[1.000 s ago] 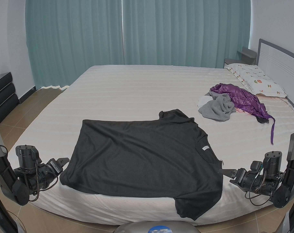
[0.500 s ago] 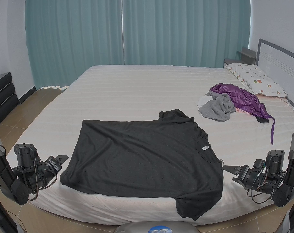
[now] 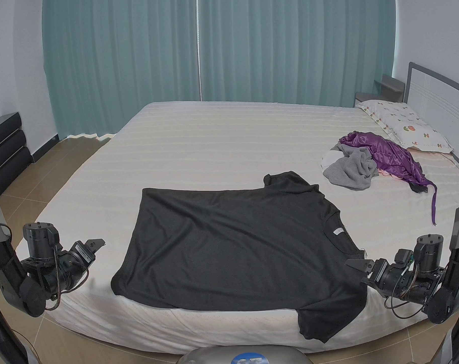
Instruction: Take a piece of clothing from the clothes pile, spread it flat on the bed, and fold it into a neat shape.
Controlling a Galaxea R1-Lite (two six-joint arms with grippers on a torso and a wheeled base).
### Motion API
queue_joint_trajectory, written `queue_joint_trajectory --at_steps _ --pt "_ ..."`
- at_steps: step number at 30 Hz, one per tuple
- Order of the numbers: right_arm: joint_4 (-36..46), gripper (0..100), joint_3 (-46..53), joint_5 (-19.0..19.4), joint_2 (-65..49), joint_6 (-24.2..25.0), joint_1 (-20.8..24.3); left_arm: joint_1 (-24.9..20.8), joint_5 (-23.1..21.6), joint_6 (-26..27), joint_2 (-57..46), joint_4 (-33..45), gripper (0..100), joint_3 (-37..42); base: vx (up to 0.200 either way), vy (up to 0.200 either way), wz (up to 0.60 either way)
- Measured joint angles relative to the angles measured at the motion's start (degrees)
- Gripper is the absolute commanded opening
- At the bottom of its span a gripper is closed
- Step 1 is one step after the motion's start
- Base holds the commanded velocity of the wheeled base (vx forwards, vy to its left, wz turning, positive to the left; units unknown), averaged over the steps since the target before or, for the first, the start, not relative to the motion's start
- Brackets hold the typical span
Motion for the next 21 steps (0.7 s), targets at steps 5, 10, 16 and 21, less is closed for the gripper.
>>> queue_joint_trajectory --at_steps 5,10,16,21 --pt "-0.4 100 0.0 -0.3 0.6 0.0 -0.1 -0.1 -0.1 -0.7 1.1 0.1 100 -0.8 0.120 0.000 0.00" --pt "-1.1 100 0.0 -0.2 1.2 0.5 -0.5 -0.1 -0.1 -0.7 2.4 0.0 100 -1.2 0.120 0.000 0.00" --pt "-1.3 100 0.0 0.0 1.4 1.4 -0.8 -0.1 -0.4 -0.8 3.3 -0.1 100 -1.7 0.000 0.000 0.00" --pt "-1.3 100 0.0 0.1 1.6 1.5 -0.8 -0.1 -1.8 -1.9 3.6 -0.1 100 -1.9 0.000 0.000 0.00"
